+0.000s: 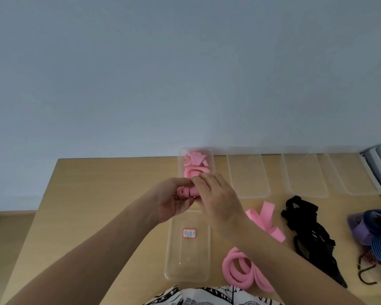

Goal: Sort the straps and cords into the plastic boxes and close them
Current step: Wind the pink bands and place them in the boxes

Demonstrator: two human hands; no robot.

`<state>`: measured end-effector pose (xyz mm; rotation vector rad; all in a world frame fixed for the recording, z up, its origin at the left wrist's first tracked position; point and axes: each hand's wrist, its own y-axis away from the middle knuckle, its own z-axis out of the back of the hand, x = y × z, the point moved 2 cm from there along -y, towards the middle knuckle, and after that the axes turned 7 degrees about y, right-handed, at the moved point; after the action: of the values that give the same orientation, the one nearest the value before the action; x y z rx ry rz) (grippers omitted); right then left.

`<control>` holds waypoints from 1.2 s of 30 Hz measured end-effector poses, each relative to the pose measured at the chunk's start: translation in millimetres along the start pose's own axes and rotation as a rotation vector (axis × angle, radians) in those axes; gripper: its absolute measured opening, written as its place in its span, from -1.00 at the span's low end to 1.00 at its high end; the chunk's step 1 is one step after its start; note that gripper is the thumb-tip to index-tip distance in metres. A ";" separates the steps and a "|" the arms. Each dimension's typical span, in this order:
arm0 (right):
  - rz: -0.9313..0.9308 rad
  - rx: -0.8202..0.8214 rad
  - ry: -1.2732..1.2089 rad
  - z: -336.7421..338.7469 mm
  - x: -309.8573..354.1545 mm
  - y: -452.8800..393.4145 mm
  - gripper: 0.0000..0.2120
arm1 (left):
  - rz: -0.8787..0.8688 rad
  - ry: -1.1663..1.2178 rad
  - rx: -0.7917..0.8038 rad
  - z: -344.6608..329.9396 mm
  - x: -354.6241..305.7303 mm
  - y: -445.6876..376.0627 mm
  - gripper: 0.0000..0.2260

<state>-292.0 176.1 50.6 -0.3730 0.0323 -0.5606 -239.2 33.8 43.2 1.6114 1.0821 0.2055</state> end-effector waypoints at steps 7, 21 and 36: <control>0.038 0.169 -0.059 -8.0 -6.1 -1.5 -0.54 | 0.020 -0.042 0.028 8.9 9.7 -3.8 -0.58; -0.109 0.435 -0.223 -45.0 -26.0 -30.3 -0.67 | -0.350 -0.352 -0.293 25.7 -4.9 -34.3 -0.87; -0.083 0.512 -0.066 -47.0 -18.9 -40.2 -0.56 | -0.418 -0.436 -0.288 28.4 -3.3 -44.1 -0.84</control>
<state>-334.8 138.7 19.7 0.1066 -0.1881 -0.6160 -246.5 9.7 -3.0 1.0764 0.9676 -0.2497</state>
